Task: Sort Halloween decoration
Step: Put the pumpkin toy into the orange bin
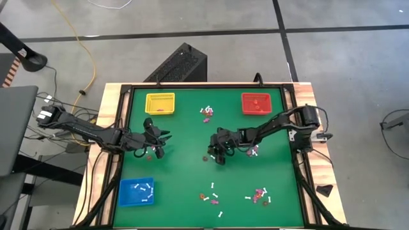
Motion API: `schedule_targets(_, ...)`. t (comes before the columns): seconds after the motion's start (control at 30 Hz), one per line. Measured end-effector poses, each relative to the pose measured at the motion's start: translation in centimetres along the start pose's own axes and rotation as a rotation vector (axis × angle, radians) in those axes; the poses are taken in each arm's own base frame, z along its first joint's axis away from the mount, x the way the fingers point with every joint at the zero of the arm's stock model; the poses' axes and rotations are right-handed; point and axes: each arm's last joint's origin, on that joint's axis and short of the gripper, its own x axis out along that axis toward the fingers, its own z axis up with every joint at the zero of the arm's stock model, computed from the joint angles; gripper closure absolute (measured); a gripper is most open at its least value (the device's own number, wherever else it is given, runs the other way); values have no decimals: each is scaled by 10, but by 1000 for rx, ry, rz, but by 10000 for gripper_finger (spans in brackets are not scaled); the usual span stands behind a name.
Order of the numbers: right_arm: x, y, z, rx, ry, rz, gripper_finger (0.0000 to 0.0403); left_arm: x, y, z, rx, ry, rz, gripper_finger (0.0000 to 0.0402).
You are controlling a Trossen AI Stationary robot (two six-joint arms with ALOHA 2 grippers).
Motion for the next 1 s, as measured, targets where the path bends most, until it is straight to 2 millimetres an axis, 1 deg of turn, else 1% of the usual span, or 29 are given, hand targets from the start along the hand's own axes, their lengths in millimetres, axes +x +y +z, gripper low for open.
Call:
schedule_targets(0.07,-10,2,6,-2,-1,6,284,0,0,0,1,2,0,320)
schedule_targets(0.13,-25,3,14,-9,-13,-15,281,0,0,0,1,1,0,320)
schedule_targets(0.23,-49,0,27,-19,-37,-102,263,0,0,0,2,2,1,320)
schedule_targets(0.33,-74,-6,34,-30,-36,-211,260,0,0,0,0,0,0,320)
schedule_targets(0.47,-112,-20,42,-22,-32,-349,276,0,0,0,-1,-1,-1,320)
schedule_targets(0.57,-137,-36,42,18,-6,-457,279,0,0,0,-3,-2,-1,320)
schedule_targets(0.67,-159,-53,39,88,17,-575,273,0,0,0,-4,-4,-1,320)
schedule_targets(0.73,-169,-66,35,133,47,-649,271,0,0,1,-5,-5,-1,320)
schedule_targets(0.83,-179,-87,30,211,78,-734,271,0,0,1,-6,-5,-2,320)
schedule_targets(1.0,-180,-114,20,295,151,-786,259,0,0,1,-8,-6,-2,320)
